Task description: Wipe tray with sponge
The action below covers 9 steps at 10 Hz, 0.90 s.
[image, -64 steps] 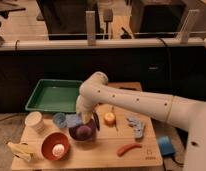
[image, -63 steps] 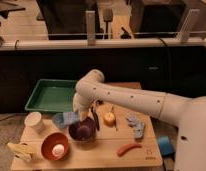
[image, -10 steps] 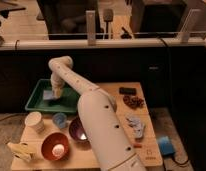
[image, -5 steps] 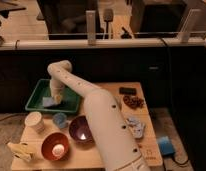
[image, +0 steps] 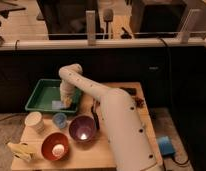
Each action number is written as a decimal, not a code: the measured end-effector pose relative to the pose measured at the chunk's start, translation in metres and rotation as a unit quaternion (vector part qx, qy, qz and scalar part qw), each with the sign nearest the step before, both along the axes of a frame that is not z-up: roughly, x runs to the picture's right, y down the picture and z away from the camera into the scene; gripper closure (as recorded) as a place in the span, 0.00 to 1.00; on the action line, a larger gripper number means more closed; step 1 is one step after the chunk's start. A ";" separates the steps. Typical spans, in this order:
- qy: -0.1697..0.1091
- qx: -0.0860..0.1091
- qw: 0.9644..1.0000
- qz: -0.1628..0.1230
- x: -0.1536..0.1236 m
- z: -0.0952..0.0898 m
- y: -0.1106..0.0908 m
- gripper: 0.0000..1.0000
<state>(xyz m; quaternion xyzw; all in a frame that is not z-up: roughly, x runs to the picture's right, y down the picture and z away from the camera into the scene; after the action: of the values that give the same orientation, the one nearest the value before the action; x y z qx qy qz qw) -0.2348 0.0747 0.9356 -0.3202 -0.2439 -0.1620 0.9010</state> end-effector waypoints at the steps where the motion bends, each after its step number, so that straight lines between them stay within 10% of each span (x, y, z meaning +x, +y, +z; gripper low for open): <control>1: 0.009 -0.002 1.000 0.005 0.010 0.002 0.000 1.00; 9: 0.023 0.022 0.999 0.043 0.028 0.036 -0.062 1.00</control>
<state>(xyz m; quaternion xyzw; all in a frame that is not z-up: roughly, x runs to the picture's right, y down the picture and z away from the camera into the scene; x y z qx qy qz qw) -0.2065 0.0130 0.9719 -0.2932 -0.2331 -0.1212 0.9192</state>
